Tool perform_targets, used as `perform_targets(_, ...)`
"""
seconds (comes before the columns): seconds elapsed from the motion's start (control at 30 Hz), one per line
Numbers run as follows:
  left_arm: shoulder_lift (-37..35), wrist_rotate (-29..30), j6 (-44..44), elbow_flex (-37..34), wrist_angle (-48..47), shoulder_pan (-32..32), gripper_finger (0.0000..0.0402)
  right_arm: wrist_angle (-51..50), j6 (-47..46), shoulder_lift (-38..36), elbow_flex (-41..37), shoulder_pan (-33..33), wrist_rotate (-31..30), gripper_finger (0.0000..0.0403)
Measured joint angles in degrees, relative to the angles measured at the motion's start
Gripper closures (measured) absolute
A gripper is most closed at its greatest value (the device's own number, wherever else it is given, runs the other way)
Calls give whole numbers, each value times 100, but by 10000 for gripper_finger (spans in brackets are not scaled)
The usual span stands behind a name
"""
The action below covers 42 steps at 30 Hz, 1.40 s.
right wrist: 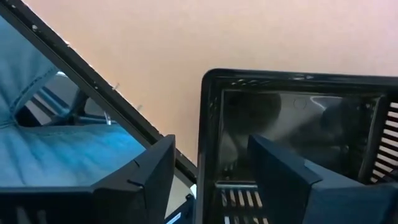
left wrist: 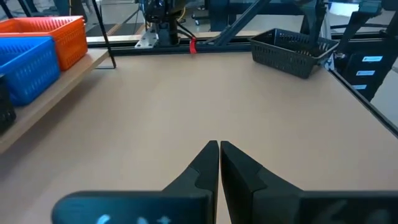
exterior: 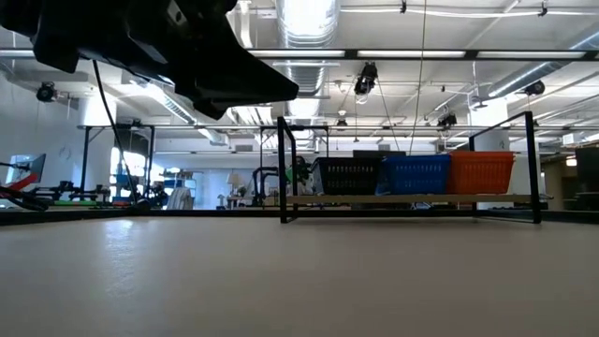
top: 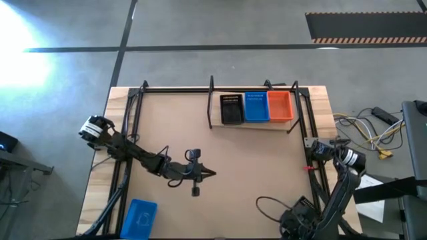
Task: Stack baskets on shelf by color
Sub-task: Stack the black basket on top of the black basket on the shelf
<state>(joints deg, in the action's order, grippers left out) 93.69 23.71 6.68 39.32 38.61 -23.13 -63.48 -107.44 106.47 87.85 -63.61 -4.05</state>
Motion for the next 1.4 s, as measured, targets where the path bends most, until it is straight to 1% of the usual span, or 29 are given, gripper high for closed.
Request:
perform_targets(0.13, 0, 23, 0, -1, 0, 19, 401, 12, 60, 55, -9, 0, 2, 221)
perform_targets(0.23, 0, 23, -2, -3, -2, 21, 401, -15, 57, 59, -28, 2, 4, 239)
perform_targets(0.33, 0, 23, -2, -5, -2, 25, 401, -22, 136, 59, -69, 3, 2, 271)
perform_targets(0.53, 0, 23, -5, -5, -4, 25, 401, 122, 241, 59, -308, 16, 4, 347)
perform_targets(0.67, 0, 23, -7, -5, -7, 25, 401, 574, 912, 57, -419, 110, 15, 380)
perform_targets(0.8, 0, 44, -7, -5, -6, 25, 401, 974, 2021, 49, -426, 285, -38, 390)
perform_targets(0.83, 1, 131, -7, -5, -7, 25, 402, 1029, 2344, 49, -410, 331, -55, 391)
perform_targets(0.9, 1, 549, 2, -7, -7, -36, 402, 1060, 3042, 54, -354, 425, -189, 391)
perform_targets(1.0, -99, 1312, -11, -48, -77, -205, 402, 1052, 4263, 57, -227, 554, -796, 392)
perform_targets(1.07, -293, 1564, -17, -52, -252, -334, 402, 1064, 5166, 57, -146, 646, -1316, 392)
perform_targets(1.2, -755, 1613, -11, -182, -714, -557, 402, 1002, 6699, 25, -55, 952, -2130, 393)
perform_targets(1.3, -1037, 1649, 11, -340, -767, -692, 402, 956, 7651, -21, -15, 1353, -2679, 393)
perform_targets(1.4, -1220, 1743, 44, -476, -772, -791, 402, 933, 8581, -40, -9, 1850, -3106, 393)
